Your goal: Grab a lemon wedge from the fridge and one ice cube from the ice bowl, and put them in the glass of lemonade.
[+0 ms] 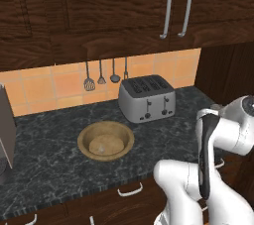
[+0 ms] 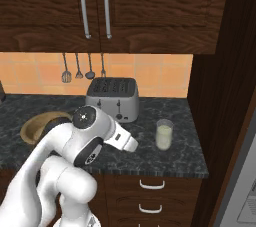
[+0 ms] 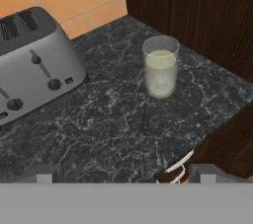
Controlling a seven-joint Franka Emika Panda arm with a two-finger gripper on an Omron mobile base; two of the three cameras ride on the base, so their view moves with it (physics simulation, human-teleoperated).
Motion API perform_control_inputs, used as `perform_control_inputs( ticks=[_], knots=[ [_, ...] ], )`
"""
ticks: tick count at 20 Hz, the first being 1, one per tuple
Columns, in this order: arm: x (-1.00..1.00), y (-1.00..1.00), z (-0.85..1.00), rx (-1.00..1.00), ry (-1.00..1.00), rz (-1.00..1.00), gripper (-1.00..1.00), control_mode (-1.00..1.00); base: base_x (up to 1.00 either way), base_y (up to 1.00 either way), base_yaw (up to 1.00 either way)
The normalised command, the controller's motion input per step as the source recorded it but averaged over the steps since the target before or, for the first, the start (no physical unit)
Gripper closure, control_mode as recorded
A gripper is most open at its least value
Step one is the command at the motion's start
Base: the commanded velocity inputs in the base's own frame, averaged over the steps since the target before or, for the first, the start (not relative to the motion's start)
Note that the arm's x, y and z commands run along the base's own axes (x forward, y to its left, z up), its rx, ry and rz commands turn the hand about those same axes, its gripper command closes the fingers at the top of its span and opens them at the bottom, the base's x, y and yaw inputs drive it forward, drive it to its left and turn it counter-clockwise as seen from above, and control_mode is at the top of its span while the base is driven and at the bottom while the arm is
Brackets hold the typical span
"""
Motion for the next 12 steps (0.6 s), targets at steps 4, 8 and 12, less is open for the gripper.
perform_control_inputs(
  ticks=[4, 8, 12],
  knots=[
    [-0.98, 0.7, 0.68, 0.14, 0.0, 0.16, -1.0, -1.0, 0.0, 0.0, 0.0],
    [-0.73, 0.81, 0.29, 0.07, 0.0, 0.11, -1.0, -1.0, 0.0, 0.0, 0.0],
    [-0.4, 0.87, -0.21, -0.03, 0.02, 0.0, -1.0, -1.0, 0.0, 0.0, 0.0]
  ],
)
